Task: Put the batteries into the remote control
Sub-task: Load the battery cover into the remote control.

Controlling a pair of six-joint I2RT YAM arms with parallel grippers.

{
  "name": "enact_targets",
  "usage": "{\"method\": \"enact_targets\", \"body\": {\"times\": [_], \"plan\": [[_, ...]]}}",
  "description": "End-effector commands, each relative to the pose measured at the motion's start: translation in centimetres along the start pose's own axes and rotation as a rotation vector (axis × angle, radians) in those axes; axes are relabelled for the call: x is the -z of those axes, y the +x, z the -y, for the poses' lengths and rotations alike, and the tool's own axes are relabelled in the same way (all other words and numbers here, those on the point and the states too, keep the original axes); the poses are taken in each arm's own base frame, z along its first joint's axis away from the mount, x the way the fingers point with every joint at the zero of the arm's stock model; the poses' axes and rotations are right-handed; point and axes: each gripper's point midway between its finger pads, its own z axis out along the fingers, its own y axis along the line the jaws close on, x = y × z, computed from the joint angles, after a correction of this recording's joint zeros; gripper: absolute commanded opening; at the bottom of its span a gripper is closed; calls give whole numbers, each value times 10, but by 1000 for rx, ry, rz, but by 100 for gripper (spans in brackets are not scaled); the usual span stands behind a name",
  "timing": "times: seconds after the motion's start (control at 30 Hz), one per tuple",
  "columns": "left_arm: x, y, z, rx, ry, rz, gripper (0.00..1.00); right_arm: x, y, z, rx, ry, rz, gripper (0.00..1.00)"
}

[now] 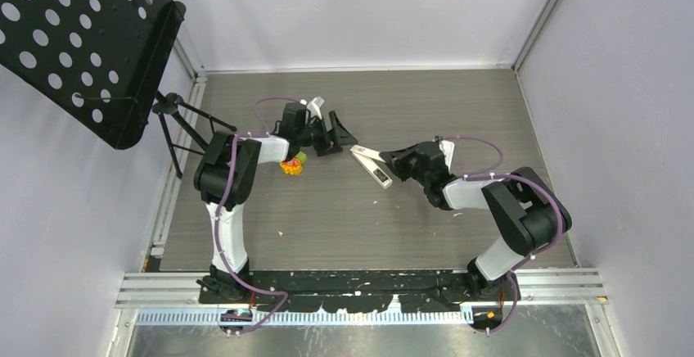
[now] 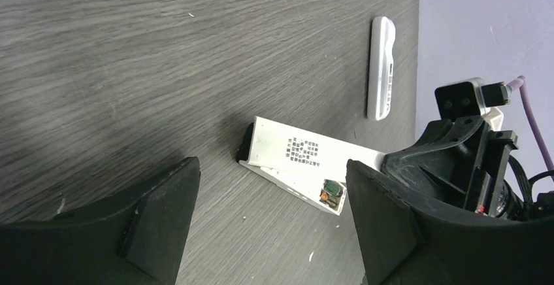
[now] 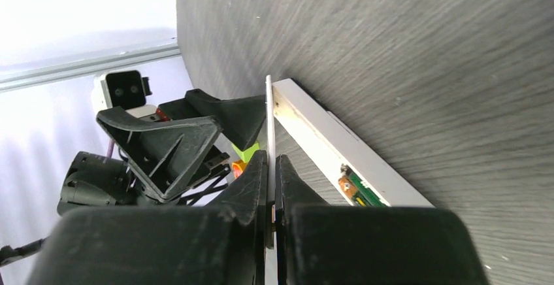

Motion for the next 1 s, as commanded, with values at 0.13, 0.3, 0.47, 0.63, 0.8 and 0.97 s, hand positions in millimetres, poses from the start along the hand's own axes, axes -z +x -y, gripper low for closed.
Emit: {"method": "enact_targets", "body": {"times": [0.13,0.3,0.47,0.63,0.8,0.97], "plan": [[0,-18,20,-55,57,51,84,10,-11,-37,31,-164,70,0],[-3,-19,19,-45,62,51,83,19,-7,-23,13,-120,71,0],[-7,-20,19,-36,75,48,81,24,-5,-9,20,-67,92,0],[-11,-20,22,-29,96,38,79,21,-3,4,8,-26,94,0],[-17,-18,27,-41,121,24,78,18,-7,19,-6,23,122,0],[-23,-17,33,-52,165,10,78,16,-7,30,-8,53,128,0]]}}
